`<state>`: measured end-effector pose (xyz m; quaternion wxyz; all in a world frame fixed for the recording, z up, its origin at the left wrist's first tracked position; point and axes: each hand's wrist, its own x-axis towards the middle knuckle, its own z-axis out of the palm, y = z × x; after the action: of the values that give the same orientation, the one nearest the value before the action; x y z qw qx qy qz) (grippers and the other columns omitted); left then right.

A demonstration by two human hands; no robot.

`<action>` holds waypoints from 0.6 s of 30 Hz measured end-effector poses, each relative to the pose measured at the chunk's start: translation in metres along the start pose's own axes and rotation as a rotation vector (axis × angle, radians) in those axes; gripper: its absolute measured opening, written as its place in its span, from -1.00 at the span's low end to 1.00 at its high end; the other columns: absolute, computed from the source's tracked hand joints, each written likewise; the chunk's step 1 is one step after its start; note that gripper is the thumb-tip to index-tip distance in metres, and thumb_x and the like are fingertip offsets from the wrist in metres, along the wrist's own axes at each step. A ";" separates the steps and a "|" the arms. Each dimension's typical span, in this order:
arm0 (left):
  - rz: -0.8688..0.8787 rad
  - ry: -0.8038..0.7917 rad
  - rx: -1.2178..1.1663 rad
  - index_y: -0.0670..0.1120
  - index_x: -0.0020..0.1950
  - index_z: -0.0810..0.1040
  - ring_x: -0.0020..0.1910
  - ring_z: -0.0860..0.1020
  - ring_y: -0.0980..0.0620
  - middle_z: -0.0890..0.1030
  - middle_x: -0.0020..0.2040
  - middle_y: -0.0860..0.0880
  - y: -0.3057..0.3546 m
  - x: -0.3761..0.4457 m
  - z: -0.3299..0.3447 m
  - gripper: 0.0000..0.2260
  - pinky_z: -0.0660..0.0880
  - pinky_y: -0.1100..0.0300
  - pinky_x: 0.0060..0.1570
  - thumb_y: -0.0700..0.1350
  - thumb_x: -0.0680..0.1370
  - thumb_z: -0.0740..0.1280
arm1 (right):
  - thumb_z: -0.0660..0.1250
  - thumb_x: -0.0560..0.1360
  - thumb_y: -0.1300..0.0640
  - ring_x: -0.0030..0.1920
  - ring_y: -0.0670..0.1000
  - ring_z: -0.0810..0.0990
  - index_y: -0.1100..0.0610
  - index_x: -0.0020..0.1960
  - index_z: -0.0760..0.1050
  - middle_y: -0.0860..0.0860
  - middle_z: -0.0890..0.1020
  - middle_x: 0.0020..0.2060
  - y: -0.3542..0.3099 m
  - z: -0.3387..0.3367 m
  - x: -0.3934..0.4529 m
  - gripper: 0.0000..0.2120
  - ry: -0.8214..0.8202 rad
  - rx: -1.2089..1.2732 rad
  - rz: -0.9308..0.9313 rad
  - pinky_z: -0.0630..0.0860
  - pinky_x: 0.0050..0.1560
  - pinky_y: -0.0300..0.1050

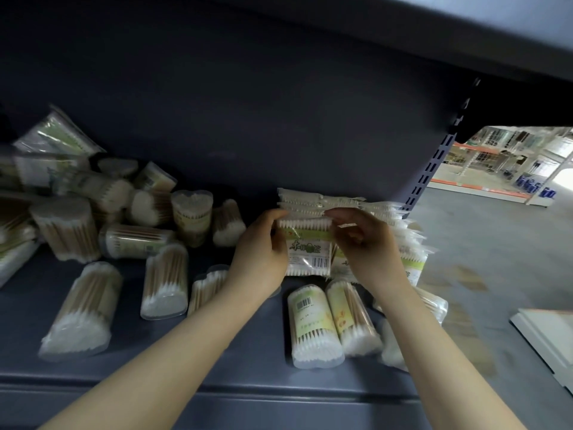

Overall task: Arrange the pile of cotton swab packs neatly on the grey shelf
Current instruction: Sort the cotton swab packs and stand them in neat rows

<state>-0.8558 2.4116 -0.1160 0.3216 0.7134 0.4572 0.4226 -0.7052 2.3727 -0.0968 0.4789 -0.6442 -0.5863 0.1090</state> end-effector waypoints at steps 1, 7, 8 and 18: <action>0.007 0.000 0.005 -0.06 0.35 0.39 0.20 0.47 0.03 0.50 0.25 -0.04 0.000 0.000 0.000 -0.68 0.34 0.36 0.08 -0.23 0.60 0.14 | 0.28 0.49 0.27 -0.11 -0.10 0.62 0.08 0.05 0.58 -0.04 0.64 -0.02 0.000 -0.001 0.000 -0.80 -0.003 -0.003 -0.001 0.54 -0.07 -0.25; 0.021 -0.016 0.026 -0.01 0.34 0.39 0.13 0.48 0.07 0.47 0.25 -0.02 0.002 0.006 0.000 -0.66 0.41 0.24 0.11 -0.18 0.57 0.23 | 0.28 0.49 0.28 -0.11 -0.07 0.62 0.06 0.02 0.58 -0.02 0.63 -0.04 0.001 -0.004 0.001 -0.80 -0.010 -0.032 -0.017 0.52 -0.06 -0.25; 0.025 -0.025 0.045 0.00 0.36 0.37 0.14 0.47 0.06 0.46 0.26 -0.03 0.003 0.007 0.000 -0.65 0.41 0.22 0.12 -0.17 0.57 0.22 | 0.28 0.48 0.29 -0.11 -0.06 0.62 0.06 0.01 0.58 0.00 0.63 -0.04 0.002 -0.005 0.001 -0.79 -0.005 -0.050 -0.027 0.53 -0.05 -0.23; 0.032 -0.087 0.190 -0.04 0.40 0.29 0.16 0.41 0.05 0.26 0.34 -0.06 0.007 0.009 0.016 -0.63 0.22 0.50 -0.07 -0.24 0.60 0.13 | 0.17 0.46 0.37 0.11 -0.03 0.46 0.09 0.21 0.49 0.01 0.50 0.17 0.013 -0.021 0.002 -0.62 -0.052 -0.407 0.021 0.21 -0.03 -0.43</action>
<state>-0.8367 2.4161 -0.1145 0.2651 0.7656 0.4693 0.3512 -0.6814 2.3662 -0.0943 0.3223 -0.7309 -0.6015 0.0098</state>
